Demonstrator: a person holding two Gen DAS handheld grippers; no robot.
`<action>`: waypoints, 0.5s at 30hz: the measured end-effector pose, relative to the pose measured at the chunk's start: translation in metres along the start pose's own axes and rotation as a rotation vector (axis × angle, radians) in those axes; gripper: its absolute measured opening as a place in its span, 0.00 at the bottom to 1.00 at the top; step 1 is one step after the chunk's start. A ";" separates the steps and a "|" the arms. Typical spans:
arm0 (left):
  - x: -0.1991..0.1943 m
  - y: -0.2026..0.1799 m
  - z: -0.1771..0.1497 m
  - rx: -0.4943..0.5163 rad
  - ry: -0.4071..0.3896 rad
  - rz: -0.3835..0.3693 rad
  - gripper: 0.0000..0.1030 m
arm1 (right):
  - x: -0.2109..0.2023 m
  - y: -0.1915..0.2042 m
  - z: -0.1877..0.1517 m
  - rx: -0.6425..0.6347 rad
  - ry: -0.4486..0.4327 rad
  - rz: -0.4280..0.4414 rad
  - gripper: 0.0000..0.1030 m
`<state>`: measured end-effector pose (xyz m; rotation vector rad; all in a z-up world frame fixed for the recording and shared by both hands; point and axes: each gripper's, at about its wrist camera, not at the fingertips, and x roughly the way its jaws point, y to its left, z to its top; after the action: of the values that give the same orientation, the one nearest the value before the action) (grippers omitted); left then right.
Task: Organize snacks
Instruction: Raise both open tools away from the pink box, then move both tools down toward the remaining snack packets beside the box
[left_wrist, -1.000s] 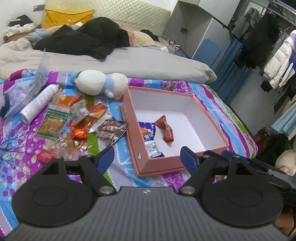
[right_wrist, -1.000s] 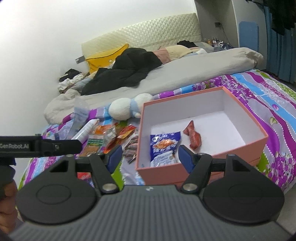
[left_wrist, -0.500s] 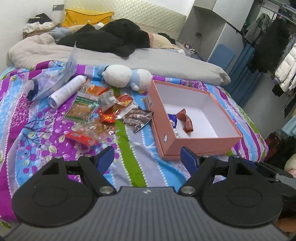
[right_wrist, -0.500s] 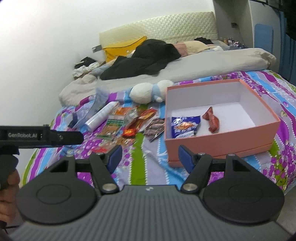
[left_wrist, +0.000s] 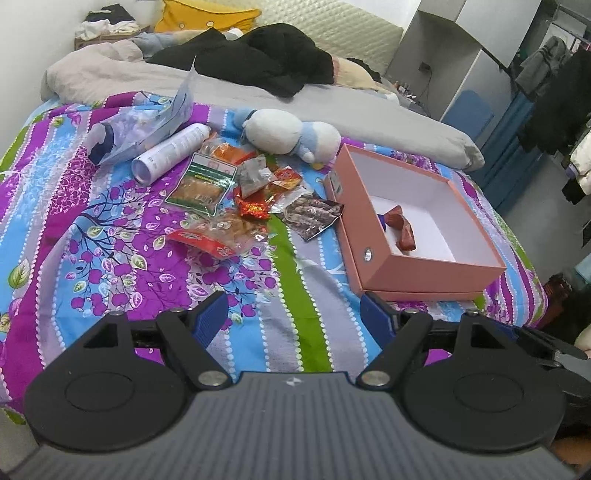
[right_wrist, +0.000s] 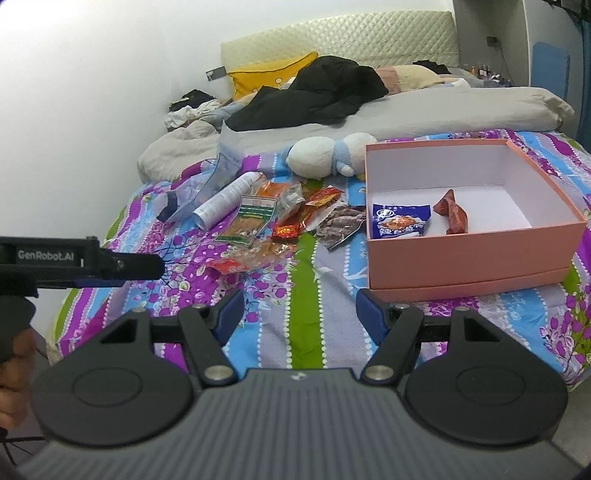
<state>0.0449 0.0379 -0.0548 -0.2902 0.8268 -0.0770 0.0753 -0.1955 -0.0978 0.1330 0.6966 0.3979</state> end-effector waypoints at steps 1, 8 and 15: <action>0.003 0.002 0.001 -0.002 0.006 -0.001 0.80 | 0.002 0.001 0.001 0.000 0.004 0.001 0.67; 0.027 0.013 0.009 -0.012 0.050 0.027 0.80 | 0.027 0.001 0.005 -0.007 0.045 -0.002 0.67; 0.062 0.034 0.017 -0.067 0.086 0.046 0.80 | 0.060 0.004 0.017 -0.054 0.101 0.009 0.67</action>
<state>0.0975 0.0630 -0.0977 -0.3322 0.9219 -0.0185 0.1265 -0.1672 -0.1199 0.0650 0.7837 0.4344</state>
